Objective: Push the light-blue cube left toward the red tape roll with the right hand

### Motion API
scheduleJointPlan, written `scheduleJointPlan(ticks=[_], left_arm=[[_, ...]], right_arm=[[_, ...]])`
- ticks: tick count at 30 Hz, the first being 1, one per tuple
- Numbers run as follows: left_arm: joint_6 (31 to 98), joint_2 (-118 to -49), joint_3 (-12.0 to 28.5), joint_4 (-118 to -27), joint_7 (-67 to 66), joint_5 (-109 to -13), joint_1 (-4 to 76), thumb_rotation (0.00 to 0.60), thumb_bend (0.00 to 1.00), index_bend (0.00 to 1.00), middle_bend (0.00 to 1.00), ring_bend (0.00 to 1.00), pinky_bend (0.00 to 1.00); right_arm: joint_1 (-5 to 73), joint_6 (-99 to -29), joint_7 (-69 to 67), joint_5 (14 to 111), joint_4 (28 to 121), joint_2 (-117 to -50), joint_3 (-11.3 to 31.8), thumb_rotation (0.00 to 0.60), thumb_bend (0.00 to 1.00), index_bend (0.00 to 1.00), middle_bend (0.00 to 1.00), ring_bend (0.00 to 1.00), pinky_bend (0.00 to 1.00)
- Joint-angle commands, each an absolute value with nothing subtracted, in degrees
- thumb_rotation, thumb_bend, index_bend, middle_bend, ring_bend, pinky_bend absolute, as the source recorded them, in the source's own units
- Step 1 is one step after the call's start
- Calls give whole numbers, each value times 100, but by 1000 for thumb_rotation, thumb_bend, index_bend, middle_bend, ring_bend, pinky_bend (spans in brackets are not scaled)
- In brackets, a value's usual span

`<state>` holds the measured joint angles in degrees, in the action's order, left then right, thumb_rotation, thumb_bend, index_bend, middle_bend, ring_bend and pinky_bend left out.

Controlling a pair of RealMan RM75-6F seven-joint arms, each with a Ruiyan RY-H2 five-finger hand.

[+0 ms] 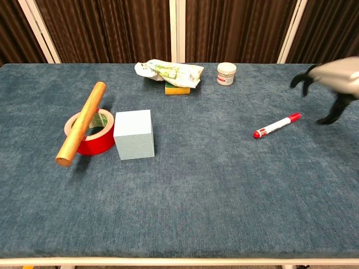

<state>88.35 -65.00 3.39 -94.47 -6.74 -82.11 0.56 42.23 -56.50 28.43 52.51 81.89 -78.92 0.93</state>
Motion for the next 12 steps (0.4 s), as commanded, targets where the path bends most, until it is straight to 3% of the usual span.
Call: scheduleJointPlan(ticks=[1,6,12], left_arm=[[8784,-6526,344,-9388,-625,-8142,57,600,159,256,251,159,169],[8734,-6568,366,-9326,-591,-8025,52,600,159,256,251,159,169],[8790,-6635,391,-9377,-690,-7939,16,600,159,257,251,159,169]], right_arm=[[3360,-6767,1759,6218,8840,-7008,1,600,159,163,266,12,36],[2364,-7817,421,7207,9173,-6239,-364,600,182,152,181,6,36],[1510,-8854,-322,8066,9105,-6055,-629,600,193,111,139,0,33]])
